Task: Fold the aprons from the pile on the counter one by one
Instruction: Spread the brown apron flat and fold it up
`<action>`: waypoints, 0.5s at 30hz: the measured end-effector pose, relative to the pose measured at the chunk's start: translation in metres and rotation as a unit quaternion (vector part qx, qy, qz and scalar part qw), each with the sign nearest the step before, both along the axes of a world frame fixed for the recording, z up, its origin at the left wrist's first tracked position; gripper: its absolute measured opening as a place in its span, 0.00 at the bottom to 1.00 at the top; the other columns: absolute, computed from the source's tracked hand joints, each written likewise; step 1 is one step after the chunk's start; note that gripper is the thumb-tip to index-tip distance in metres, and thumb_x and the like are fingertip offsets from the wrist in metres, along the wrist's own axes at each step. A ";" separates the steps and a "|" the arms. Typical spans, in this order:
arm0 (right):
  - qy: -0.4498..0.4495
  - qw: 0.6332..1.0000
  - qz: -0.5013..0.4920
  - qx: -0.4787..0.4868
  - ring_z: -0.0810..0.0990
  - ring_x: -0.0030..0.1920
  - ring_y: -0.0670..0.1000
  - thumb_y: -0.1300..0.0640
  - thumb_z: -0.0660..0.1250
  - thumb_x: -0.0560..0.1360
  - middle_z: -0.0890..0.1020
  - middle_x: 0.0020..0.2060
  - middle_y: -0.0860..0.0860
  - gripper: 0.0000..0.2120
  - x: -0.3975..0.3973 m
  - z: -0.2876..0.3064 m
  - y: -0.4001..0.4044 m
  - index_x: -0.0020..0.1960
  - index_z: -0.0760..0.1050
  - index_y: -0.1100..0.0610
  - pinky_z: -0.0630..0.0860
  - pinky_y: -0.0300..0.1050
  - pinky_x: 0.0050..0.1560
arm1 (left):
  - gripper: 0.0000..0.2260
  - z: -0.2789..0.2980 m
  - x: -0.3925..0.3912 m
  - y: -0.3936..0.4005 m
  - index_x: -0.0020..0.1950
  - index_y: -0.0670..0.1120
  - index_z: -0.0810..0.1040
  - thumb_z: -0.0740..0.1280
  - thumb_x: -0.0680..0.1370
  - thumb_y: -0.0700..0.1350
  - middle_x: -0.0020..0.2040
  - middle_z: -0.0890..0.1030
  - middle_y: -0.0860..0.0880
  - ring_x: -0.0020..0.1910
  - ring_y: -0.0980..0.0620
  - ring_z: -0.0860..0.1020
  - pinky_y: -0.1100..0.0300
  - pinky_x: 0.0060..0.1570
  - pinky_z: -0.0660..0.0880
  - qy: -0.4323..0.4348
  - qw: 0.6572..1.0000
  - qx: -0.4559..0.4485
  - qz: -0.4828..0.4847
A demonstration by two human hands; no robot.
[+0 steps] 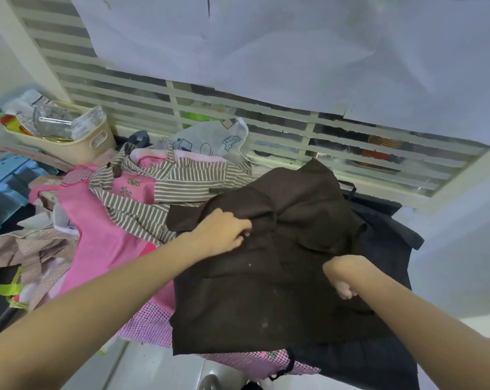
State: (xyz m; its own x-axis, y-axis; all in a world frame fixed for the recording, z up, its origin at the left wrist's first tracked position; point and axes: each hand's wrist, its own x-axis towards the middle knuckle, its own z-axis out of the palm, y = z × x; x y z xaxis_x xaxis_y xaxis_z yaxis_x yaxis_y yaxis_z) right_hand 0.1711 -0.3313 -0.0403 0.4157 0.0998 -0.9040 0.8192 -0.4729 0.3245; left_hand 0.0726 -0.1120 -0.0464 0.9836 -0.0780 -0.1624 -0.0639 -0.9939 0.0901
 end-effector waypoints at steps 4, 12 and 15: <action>-0.105 0.967 0.015 0.230 0.75 0.60 0.60 0.66 0.59 0.77 0.73 0.62 0.58 0.18 0.011 0.014 0.020 0.66 0.69 0.59 0.72 0.50 0.55 | 0.12 -0.023 -0.026 -0.008 0.61 0.48 0.74 0.60 0.79 0.47 0.58 0.78 0.46 0.58 0.45 0.75 0.54 0.55 0.72 0.163 0.986 -0.024 -0.033; -0.140 0.865 0.148 0.459 0.53 0.74 0.58 0.64 0.60 0.77 0.53 0.76 0.55 0.31 0.028 0.010 0.122 0.76 0.51 0.56 0.58 0.53 0.71 | 0.17 0.009 -0.051 0.022 0.33 0.45 0.77 0.60 0.81 0.46 0.23 0.68 0.54 0.23 0.59 0.64 0.68 0.29 0.63 0.029 0.856 -0.475 0.203; -0.114 0.894 0.146 0.408 0.46 0.76 0.56 0.63 0.60 0.77 0.51 0.77 0.52 0.35 0.032 -0.003 0.140 0.78 0.45 0.54 0.46 0.58 0.74 | 0.15 0.029 -0.051 0.061 0.37 0.42 0.73 0.55 0.82 0.42 0.23 0.68 0.53 0.21 0.58 0.63 0.68 0.24 0.62 -0.142 0.603 -0.673 0.404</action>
State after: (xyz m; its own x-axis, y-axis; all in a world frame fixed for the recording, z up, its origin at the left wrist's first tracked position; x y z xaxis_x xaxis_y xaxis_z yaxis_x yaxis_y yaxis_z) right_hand 0.2033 -0.1911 -0.0437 0.4290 0.8219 -0.3749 0.9027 -0.4058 0.1433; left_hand 0.0213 -0.0509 -0.0174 0.7622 0.5722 -0.3026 0.1887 0.2508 0.9495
